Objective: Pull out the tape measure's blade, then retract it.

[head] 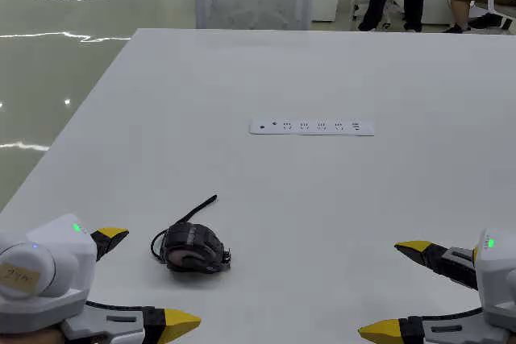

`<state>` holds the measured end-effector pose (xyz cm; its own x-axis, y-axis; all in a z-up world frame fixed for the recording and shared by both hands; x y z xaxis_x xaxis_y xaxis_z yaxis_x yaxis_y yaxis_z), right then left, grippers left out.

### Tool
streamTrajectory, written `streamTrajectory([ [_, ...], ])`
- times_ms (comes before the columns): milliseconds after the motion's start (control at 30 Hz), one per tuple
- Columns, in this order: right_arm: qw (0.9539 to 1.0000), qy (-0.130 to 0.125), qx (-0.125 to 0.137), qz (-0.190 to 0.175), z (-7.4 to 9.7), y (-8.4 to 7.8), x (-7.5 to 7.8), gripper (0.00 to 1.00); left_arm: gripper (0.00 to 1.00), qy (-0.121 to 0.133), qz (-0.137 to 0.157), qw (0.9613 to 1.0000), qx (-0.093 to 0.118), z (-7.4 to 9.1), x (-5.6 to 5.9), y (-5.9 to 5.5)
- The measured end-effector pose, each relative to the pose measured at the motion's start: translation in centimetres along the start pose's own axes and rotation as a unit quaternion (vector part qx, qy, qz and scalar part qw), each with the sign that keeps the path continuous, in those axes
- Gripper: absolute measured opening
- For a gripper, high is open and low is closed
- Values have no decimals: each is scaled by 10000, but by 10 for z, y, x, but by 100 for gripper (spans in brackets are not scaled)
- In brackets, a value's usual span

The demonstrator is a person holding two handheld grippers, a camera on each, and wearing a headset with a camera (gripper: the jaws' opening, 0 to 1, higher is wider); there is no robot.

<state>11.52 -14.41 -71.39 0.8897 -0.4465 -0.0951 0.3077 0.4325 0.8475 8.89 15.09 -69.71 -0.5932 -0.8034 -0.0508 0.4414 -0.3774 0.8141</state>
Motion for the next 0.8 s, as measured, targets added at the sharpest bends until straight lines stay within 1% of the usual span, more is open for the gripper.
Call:
streamTrajectory([
  [67, 10000, 24, 40, -15, 0, 2, -2, 88, 99, 10, -48, 10000, -6, 1, -1, -3],
  [133, 10000, 33, 22, -14, -1, 1, -2, 88, 99, 48, -90, 9999, -36, 1, -3, -5],
  [200, 10000, 27, 6, 8, -1, -1, 0, 88, 99, 43, -114, 9999, -74, 1, 0, -4],
  [267, 10000, 27, 30, 18, -2, -3, 1, 88, 99, 53, -138, 9999, -73, 0, -4, -7],
  [300, 10000, 18, 35, 34, -1, -3, 1, 89, 99, 52, -128, 9999, -45, 1, -4, -6],
  [367, 10000, 16, 38, 36, 1, 3, -5, 89, 99, 60, -100, 9999, -23, 1, -4, -4],
  [433, 10000, 6, 32, 52, 1, 1, -2, 89, 99, 73, -110, 9999, -4, 1, -3, -3],
  [467, 10000, 1, 27, 52, 1, -1, 0, 89, 99, 68, -107, 9999, -1, 2, 0, 0],
  [500, 10000, 9, 35, 53, 1, -1, 0, 89, 99, 67, -101, 9999, 2, 2, -1, 0],
  [533, 10000, 16, 40, 54, 1, -1, 0, 89, 99, 76, -101, 9999, 17, 1, -3, -1],
  [600, 10000, 19, 19, 60, 1, -1, -1, 89, 99, 86, -89, 9999, 22, 2, -3, -1],
  [633, 10000, 32, 11, 70, 2, 1, -5, 89, 99, 89, -79, 9999, 26, 2, -1, 0],
  [700, 10000, 48, 5, 60, 1, -1, -4, 89, 99, 94, -75, 9999, 34, 2, -1, 1],
  [733, 10000, 56, -8, 61, 0, -3, -2, 89, 99, 101, -75, 9999, 27, 2, -3, -1],
  [800, 10000, 72, -11, 57, -1, -5, -1, 89, 99, 102, -66, 9999, 34, 3, -1, 0],
])
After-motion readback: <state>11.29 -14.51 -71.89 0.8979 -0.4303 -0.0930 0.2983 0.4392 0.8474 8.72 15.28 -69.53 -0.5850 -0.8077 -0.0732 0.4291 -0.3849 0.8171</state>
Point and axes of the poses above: the centre of the closed fingertips' face, and the gripper's own axes: z roughly backward along the fingers, x roughly to its right, y roughly out of its top, the point moved 2 cm from there along z, roughly backward along the fingers, and after that the axes turned 6 degrees about y, right-handed, at the moved point
